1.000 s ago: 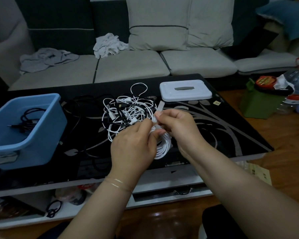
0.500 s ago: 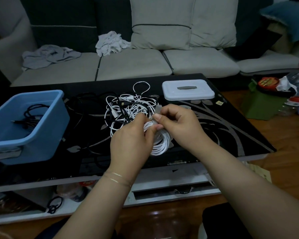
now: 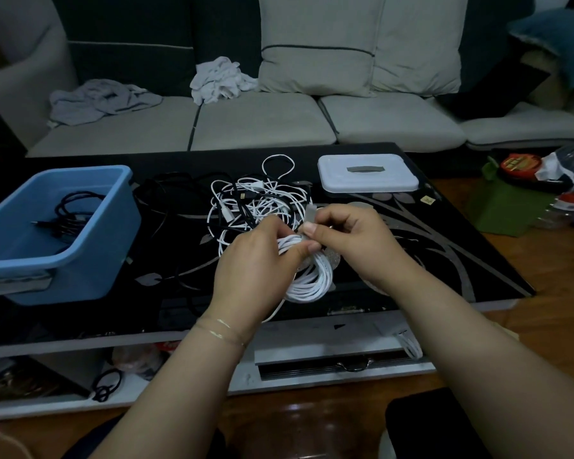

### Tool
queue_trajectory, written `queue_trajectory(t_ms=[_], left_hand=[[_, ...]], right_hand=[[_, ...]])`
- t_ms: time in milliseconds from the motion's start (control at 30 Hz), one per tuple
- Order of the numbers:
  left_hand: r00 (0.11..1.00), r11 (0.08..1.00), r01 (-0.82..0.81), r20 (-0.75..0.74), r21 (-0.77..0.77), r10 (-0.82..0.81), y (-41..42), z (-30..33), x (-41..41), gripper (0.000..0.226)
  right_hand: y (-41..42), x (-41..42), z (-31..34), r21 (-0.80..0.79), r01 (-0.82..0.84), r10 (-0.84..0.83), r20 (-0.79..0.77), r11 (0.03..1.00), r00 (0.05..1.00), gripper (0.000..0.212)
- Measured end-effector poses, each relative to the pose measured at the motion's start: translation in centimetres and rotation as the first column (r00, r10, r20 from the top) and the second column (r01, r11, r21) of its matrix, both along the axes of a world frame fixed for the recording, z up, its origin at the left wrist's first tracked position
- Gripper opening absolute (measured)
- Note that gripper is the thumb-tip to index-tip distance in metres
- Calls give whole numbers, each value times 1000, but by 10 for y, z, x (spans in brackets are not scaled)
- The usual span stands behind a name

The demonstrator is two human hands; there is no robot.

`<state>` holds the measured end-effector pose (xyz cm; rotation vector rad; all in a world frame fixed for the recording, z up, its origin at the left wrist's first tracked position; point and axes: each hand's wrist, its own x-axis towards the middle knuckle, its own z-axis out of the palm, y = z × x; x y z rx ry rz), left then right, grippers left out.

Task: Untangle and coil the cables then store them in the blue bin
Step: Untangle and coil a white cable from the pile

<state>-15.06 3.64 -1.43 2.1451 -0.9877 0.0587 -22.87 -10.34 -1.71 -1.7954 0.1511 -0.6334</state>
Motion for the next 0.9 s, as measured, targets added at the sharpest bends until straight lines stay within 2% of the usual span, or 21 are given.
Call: queue_trajectory(t_ms=[301,434,501,601,735,902], left_hand=[[988,993,88,-117,-78,-97,0,-9,5,17],[973,988,114,-189,-107,-133,-1,-9,8,13],[970,987,125,-196,-96,-142,-1,-10,7,16],[984,989,143,-103,-45,-147,-1,-9,4,27],[985,985,173,27,1,-173,-2,-10,2,30],[957,968,238,153,73,-247,-1,-10,2,42]], right_hand=[[3,1,4,3,-45,45,-74,999,996,15],[3,1,2,-12,-40,39,-81,999,996,36],[3,-1,2,32,-43,46,-97,999,994,39],[4,-3,4,178,-52,73,-113,983,991,37],[4,-2,2,334,-70,124,-144,940,982,13],[-7,-6,4,347,-112,200,-228,931,953,16]])
